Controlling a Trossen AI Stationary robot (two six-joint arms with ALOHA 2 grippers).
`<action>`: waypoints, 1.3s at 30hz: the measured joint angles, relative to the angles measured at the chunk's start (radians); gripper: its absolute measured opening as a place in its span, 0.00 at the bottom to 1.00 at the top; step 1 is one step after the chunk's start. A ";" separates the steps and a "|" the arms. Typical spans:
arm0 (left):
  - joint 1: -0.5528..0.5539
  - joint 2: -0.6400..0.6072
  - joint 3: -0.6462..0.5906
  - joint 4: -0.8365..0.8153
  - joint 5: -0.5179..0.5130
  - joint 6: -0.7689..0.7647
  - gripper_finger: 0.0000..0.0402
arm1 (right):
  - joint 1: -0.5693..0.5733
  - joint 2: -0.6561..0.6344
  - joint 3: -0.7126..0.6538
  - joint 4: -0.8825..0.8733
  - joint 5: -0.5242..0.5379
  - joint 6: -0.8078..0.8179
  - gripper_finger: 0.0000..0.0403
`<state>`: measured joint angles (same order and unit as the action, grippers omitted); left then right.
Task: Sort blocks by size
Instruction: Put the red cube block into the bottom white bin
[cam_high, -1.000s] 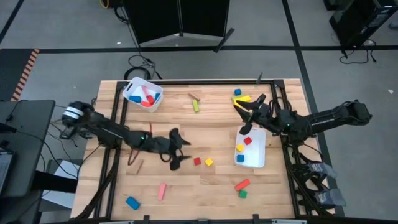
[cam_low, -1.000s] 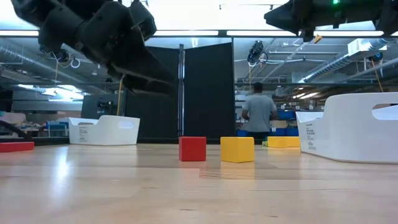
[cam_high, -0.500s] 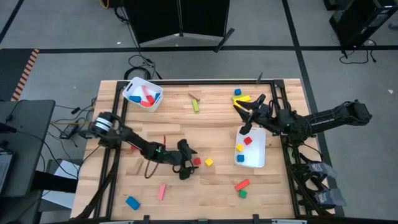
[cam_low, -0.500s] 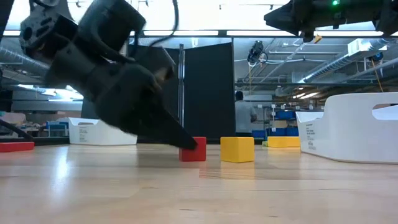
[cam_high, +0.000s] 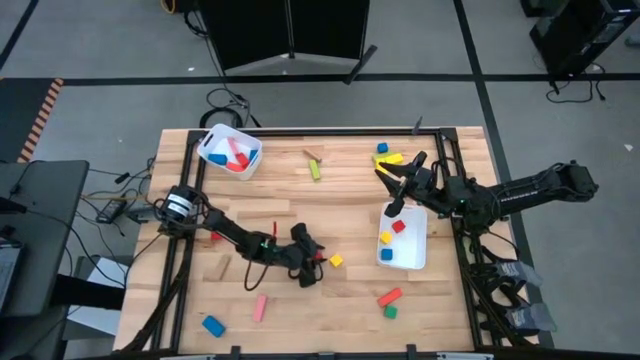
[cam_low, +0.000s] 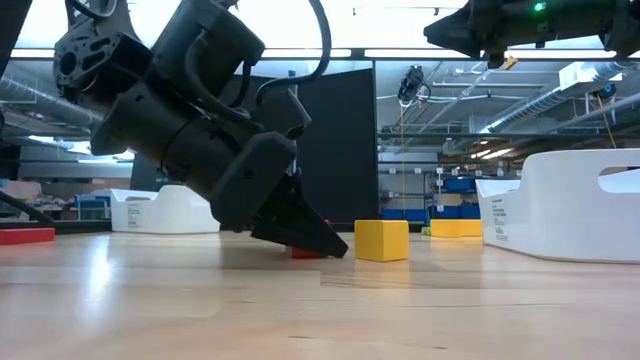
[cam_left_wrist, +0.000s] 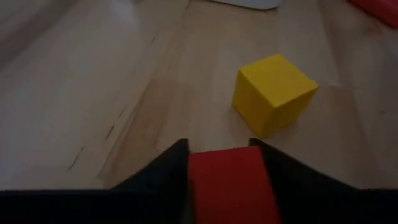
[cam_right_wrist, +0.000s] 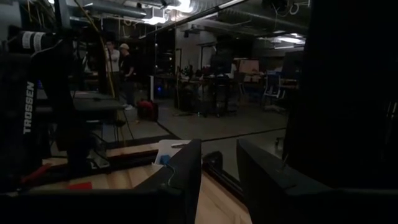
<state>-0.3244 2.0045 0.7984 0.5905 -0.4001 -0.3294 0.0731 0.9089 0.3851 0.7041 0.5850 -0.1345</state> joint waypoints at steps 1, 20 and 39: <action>0.000 0.000 0.000 -0.002 0.004 0.000 0.36 | 0.000 0.000 0.000 -0.002 0.000 0.000 0.28; 0.164 -0.164 0.187 0.006 0.149 0.327 0.34 | 0.000 0.000 0.001 0.127 -0.012 -0.045 0.28; 0.273 0.295 0.836 -0.100 0.471 0.398 0.34 | 0.026 -0.020 0.038 0.281 -0.142 -0.088 0.28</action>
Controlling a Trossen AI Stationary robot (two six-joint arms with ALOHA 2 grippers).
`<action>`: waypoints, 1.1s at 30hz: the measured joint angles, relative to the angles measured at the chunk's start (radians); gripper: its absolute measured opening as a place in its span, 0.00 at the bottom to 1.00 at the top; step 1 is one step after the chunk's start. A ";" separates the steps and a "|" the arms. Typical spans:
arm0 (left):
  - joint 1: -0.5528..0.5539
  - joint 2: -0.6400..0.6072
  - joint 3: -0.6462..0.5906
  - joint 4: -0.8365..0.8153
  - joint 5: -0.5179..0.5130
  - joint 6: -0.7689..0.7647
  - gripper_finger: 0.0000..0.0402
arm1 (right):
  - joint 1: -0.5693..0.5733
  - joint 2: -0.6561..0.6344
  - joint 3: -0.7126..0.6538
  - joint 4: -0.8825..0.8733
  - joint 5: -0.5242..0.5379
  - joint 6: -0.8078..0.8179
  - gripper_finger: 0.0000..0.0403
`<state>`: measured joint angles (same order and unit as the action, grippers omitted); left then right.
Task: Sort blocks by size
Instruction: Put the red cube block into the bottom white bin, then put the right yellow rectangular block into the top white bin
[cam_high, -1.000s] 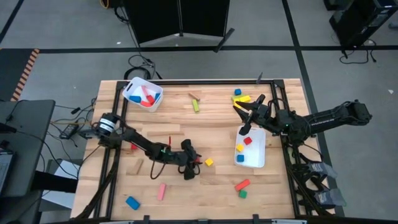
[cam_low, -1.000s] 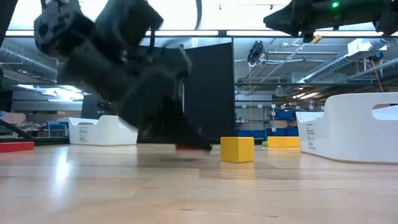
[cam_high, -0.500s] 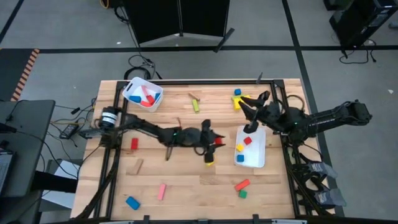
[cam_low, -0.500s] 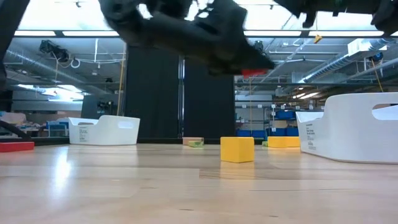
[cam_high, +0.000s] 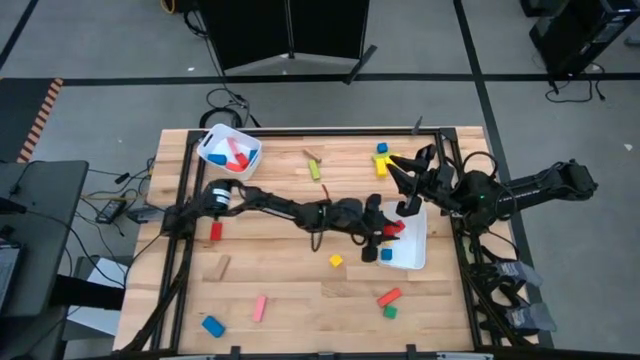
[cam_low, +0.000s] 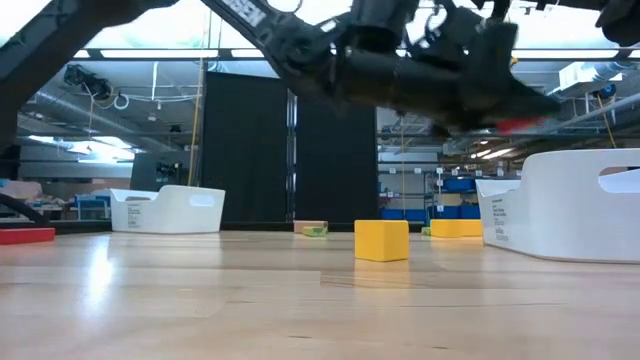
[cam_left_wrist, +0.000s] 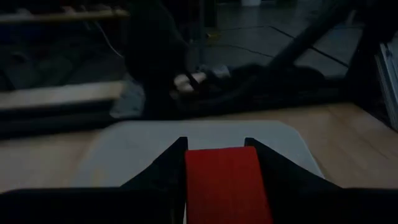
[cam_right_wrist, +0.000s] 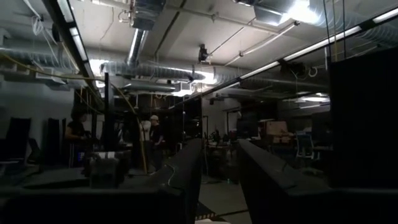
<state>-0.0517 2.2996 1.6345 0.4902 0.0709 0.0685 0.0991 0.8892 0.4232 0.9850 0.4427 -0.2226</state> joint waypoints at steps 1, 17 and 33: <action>0.000 0.012 0.015 0.000 0.009 -0.005 0.34 | 0.003 0.000 0.000 0.000 0.000 -0.005 0.28; -0.011 -0.035 0.048 -0.154 -0.122 -0.100 0.84 | 0.017 -0.002 0.001 -0.028 0.134 -0.015 0.28; -0.035 -0.633 -0.692 0.225 -0.361 -0.089 0.50 | -0.390 0.127 0.426 -1.296 0.148 0.466 0.28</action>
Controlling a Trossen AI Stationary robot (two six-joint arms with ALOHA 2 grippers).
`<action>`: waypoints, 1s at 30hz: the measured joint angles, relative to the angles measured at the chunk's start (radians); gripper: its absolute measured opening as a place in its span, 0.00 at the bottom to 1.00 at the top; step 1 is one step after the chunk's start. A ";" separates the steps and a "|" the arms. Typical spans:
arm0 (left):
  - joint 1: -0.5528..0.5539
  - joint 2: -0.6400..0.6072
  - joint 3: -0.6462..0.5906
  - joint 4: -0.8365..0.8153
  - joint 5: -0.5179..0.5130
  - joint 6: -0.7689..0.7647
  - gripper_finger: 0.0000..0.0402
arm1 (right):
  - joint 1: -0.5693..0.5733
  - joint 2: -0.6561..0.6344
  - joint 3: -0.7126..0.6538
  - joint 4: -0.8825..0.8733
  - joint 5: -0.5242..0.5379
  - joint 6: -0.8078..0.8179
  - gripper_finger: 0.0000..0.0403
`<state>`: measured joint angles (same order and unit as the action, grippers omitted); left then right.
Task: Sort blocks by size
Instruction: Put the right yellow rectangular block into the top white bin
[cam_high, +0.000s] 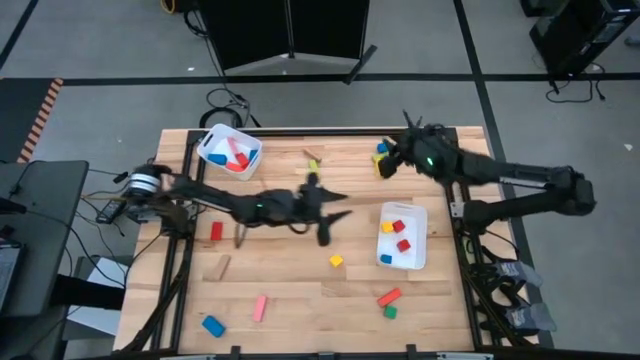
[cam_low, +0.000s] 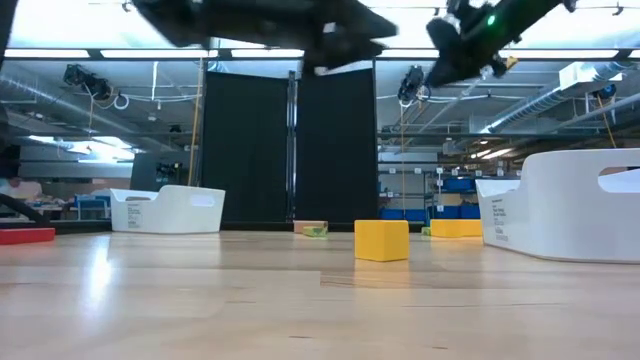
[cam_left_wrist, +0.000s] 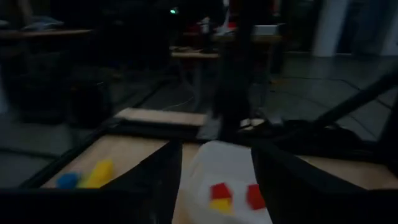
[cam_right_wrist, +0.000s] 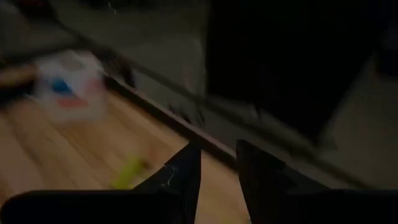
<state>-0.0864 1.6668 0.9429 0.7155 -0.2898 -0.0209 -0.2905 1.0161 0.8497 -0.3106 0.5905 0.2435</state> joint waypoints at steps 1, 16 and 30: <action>-0.001 -0.037 -0.040 0.000 -0.023 -0.007 0.49 | -0.050 0.021 0.028 -0.067 -0.046 0.024 0.28; -0.055 -0.381 -0.370 0.081 -0.163 -0.037 0.49 | -0.435 0.368 0.220 -0.453 -0.444 -0.372 0.46; -0.087 -0.409 -0.378 0.073 -0.167 -0.011 0.49 | -0.437 0.620 0.312 -0.662 -0.505 -0.803 0.58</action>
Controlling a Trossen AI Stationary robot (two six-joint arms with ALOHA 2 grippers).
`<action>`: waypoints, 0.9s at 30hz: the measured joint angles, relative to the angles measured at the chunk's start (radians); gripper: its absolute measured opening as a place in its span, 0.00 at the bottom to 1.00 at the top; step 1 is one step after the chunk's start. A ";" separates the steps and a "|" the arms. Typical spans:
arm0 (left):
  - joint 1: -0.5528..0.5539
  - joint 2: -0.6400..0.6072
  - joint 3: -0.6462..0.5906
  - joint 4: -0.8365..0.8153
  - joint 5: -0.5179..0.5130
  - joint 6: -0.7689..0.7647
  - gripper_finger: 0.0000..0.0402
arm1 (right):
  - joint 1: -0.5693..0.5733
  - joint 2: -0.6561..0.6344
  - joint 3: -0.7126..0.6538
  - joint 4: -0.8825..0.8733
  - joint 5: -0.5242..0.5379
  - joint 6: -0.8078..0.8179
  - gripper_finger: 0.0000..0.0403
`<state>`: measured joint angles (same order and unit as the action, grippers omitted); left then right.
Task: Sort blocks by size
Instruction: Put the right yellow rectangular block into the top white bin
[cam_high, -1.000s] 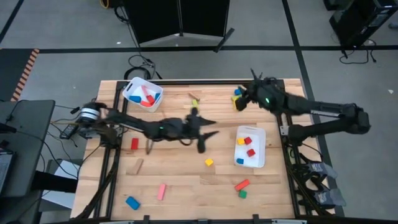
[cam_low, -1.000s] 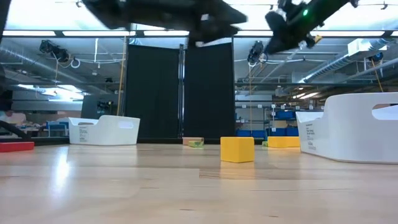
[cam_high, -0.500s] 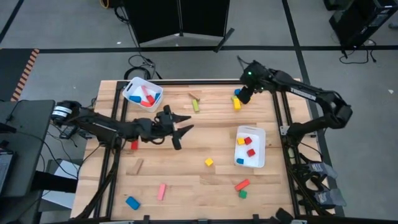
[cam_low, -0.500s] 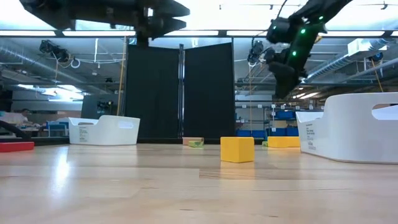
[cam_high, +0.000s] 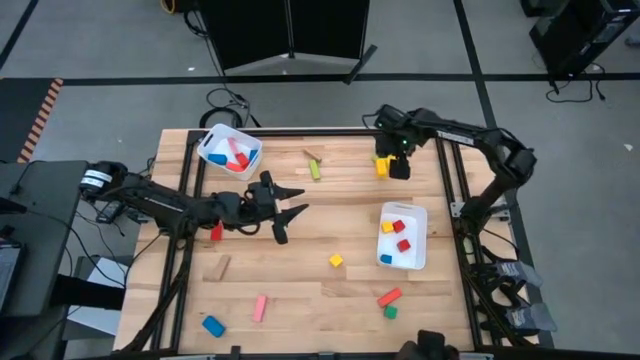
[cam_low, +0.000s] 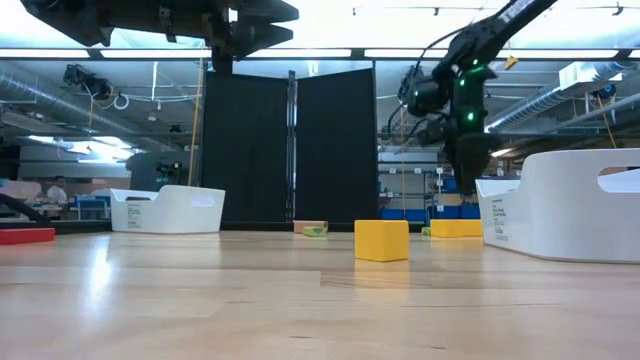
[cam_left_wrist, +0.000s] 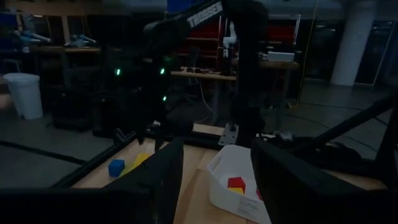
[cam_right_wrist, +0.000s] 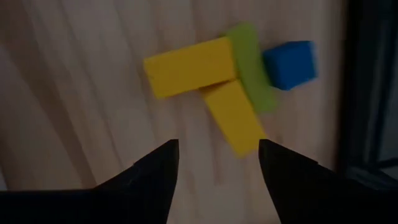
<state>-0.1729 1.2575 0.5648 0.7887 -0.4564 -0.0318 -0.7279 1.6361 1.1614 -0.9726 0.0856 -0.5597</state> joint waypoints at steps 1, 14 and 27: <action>-0.005 0.000 0.000 0.006 -0.001 0.005 0.49 | -0.004 0.012 0.000 0.001 -0.008 -0.003 0.57; -0.078 -0.111 0.000 -0.060 -0.057 0.087 0.49 | -0.071 0.143 0.000 0.085 0.002 -0.086 0.57; -0.137 -0.180 0.001 -0.081 -0.102 0.134 0.49 | -0.081 0.243 -0.001 0.123 0.017 -0.140 0.55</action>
<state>-0.3104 1.0777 0.5655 0.7082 -0.5588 0.1017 -0.8093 1.8788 1.1600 -0.8494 0.1025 -0.6995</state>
